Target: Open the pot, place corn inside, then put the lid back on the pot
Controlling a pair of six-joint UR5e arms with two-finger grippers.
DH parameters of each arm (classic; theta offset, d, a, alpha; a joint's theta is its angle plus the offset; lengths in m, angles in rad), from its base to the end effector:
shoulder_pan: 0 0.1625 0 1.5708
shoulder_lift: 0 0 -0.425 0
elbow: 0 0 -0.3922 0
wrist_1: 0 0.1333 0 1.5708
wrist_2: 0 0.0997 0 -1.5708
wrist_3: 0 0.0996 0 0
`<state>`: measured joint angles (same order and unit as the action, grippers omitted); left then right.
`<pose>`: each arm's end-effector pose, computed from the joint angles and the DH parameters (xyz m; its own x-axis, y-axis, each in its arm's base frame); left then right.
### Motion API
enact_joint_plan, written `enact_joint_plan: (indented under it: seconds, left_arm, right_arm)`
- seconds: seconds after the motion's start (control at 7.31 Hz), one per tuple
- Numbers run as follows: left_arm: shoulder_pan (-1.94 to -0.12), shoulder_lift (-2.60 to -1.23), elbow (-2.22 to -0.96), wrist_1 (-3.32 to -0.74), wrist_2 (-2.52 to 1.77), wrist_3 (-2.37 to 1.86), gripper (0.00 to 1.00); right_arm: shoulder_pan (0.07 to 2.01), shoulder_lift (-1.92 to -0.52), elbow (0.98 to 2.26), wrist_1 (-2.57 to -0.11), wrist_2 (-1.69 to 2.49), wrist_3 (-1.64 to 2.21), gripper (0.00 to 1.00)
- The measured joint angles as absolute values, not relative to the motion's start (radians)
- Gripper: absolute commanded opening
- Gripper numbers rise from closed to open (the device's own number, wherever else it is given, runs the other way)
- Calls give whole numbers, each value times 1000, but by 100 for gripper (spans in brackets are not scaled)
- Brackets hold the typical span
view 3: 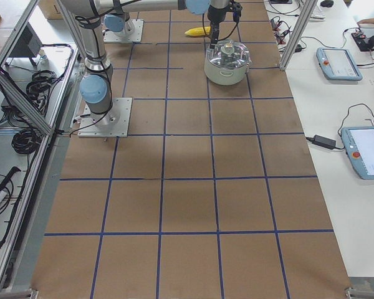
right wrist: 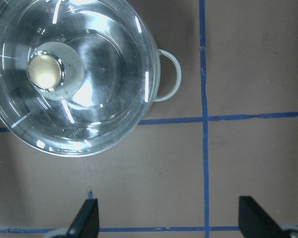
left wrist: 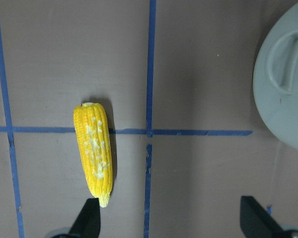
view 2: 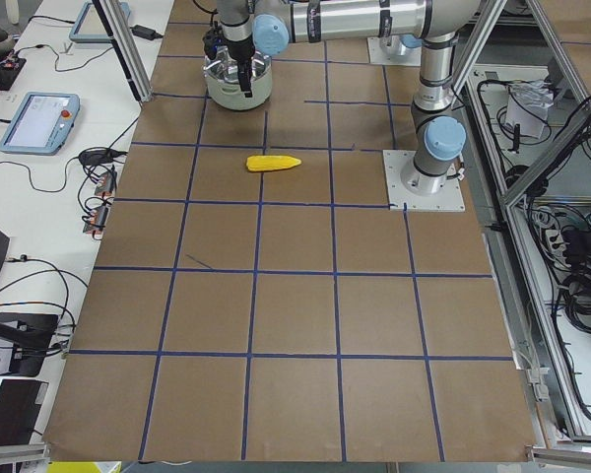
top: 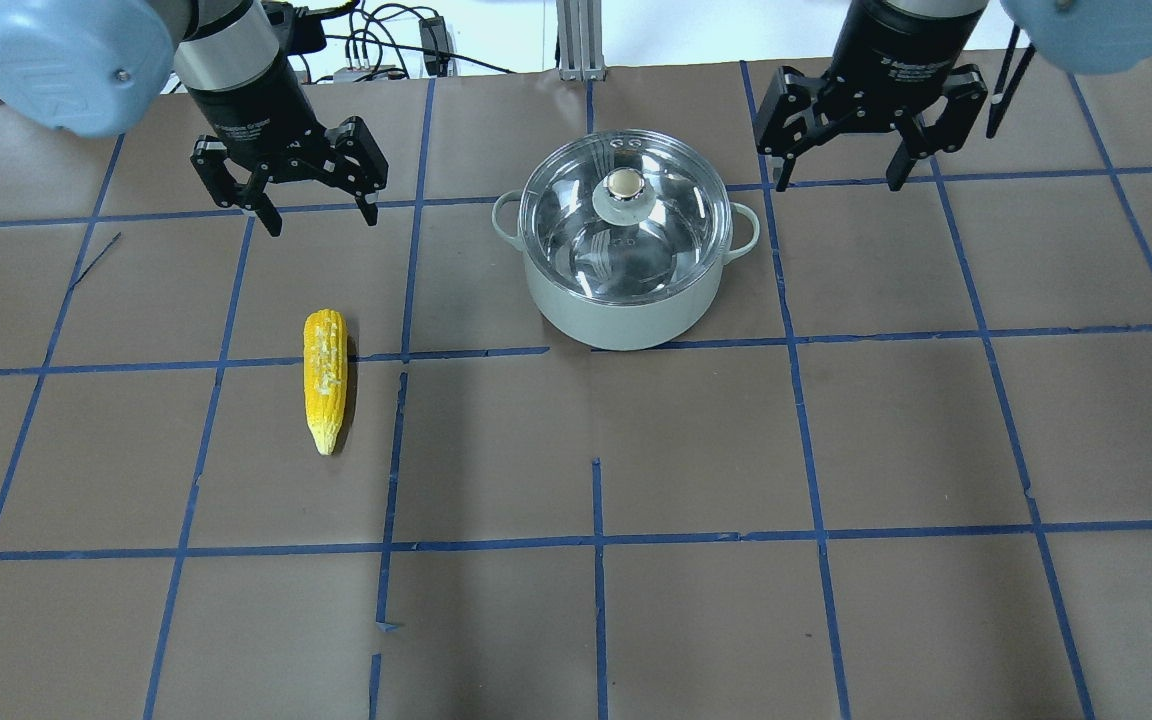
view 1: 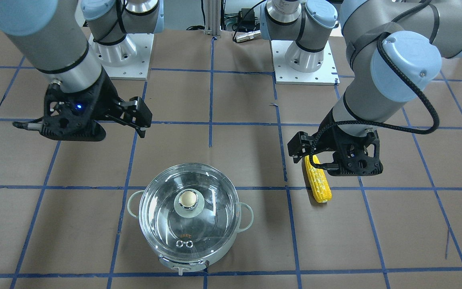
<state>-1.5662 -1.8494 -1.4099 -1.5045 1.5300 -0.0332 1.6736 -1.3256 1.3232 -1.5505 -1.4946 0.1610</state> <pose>-0.1346 -0.6014 0.4205 -0.9984 -0.0398 0.0390 -0.0378 0.9979 0.0527 0.2010 -0.5757 0.4746 -0.9956 0.0598 -0.0723 0.0577 0.9979 0.0299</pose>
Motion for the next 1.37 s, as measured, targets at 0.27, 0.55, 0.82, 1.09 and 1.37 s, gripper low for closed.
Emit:
enact_joint_plan:
  seconds: [0.27,0.55,0.82,1.09,1.37]
  left_arm:
    - [-1567,-1856,-1417,-1473,1538,-34,100]
    - [-1567,-1854,-1459,-1468,1538,-34,100]
    - [-1551,-1851,-1599,-1302,1536,6,100]
    - [-1484,-1867,-1690,-1179,1538,113,100]
    - [-1440,-1889,-1722,-1148,1540,160,100]
  right_arm:
    - [1755,-1180,1232,-1629,-1514,283,100]
    - [1812,-1059,1160,-1691,-1545,342,100]
    - [1828,-1004,1137,-1713,-1554,380,99]
    - [1833,-985,1133,-1721,-1556,391,98]
    - [1841,-975,1132,-1723,-1557,402,94]
